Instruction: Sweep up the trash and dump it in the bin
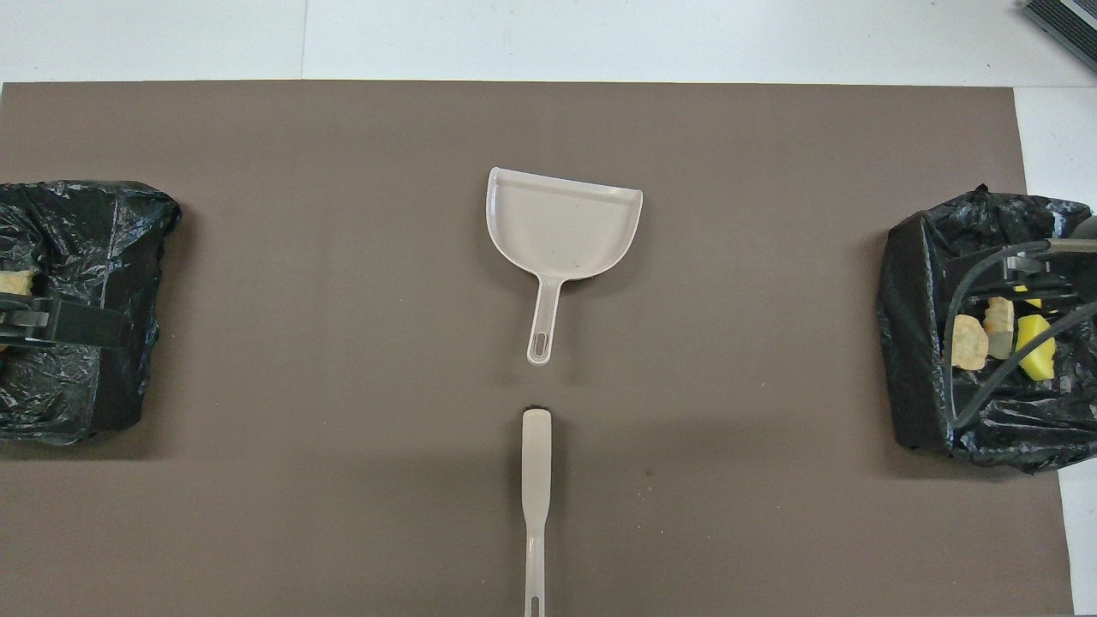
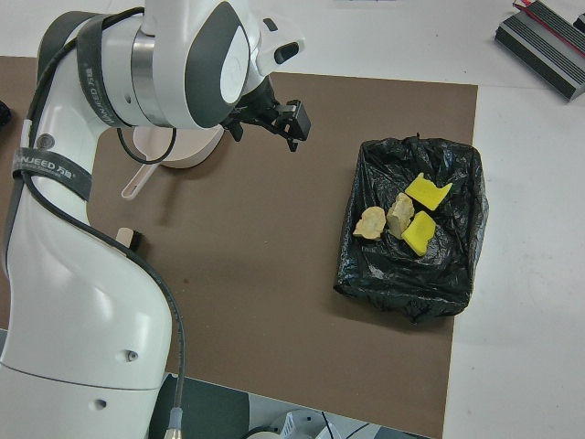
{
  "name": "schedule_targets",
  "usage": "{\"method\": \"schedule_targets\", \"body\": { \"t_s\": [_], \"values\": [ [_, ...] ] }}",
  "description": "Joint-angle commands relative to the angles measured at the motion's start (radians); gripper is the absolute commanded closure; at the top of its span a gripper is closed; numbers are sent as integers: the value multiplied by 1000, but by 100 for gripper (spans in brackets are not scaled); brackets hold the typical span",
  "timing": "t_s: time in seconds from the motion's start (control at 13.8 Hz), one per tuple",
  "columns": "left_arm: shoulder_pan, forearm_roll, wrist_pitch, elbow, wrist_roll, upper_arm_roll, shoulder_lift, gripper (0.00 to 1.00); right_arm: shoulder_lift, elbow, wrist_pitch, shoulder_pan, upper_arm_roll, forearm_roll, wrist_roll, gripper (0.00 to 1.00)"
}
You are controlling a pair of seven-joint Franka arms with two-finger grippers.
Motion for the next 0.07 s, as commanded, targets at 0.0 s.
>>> {"method": "schedule_targets", "body": {
  "t_s": [0.0],
  "values": [
    [8, -7, 3, -18, 0, -2, -20, 0, -27, -30, 3, -10, 5, 17, 17, 0]
  ]
}}
